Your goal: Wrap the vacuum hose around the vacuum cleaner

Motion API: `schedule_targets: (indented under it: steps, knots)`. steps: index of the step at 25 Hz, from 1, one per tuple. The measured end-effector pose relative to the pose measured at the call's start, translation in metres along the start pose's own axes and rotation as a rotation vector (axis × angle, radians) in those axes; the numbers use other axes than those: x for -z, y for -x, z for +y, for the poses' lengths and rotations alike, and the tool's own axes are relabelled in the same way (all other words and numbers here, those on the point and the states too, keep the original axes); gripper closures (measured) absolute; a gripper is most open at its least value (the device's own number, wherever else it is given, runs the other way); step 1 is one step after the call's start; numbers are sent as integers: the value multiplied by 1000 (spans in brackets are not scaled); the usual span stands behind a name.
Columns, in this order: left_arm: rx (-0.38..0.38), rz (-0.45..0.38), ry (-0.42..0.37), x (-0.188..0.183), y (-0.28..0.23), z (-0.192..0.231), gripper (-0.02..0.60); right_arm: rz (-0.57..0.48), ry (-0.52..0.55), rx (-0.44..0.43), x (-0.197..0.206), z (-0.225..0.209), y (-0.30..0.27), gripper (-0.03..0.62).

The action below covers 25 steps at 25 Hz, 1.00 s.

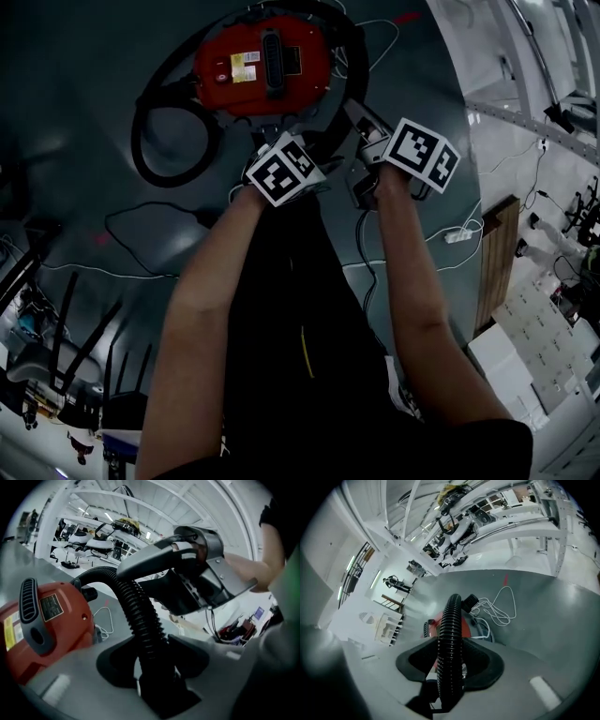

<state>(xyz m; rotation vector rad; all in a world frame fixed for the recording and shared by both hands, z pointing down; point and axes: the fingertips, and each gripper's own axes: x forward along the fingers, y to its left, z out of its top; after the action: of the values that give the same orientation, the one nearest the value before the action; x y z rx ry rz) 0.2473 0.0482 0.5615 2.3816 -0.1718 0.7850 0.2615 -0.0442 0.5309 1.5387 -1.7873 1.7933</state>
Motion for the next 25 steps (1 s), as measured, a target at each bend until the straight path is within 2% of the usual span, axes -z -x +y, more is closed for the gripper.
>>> schedule_targets:
  steps: [3, 6, 8, 12, 15, 18, 20, 25]
  knots:
    - [28, 14, 7, 2, 5, -1, 382, 47, 150, 9, -2, 4, -4, 416]
    - [27, 74, -65, 4, 15, 2, 382, 98, 339, 24, -6, 11, -7, 368]
    - [14, 127, -123, 7, 22, 4, 380, 115, 421, 23, -10, 16, -7, 339]
    - [3, 215, -183, 17, 31, -6, 383, 109, 435, 0, -23, 20, -4, 349]
    - [-19, 252, -205, 30, 35, -19, 385, 142, 466, -18, -23, 21, -6, 349]
    - [-73, 275, -222, 38, 43, -19, 385, 178, 483, -42, -17, 24, -11, 332]
    - [-101, 303, -270, 42, 50, -17, 385, 181, 481, -49, -15, 27, -11, 313]
    - [-127, 369, -340, 52, 63, -15, 384, 207, 481, -74, -9, 32, -11, 289]
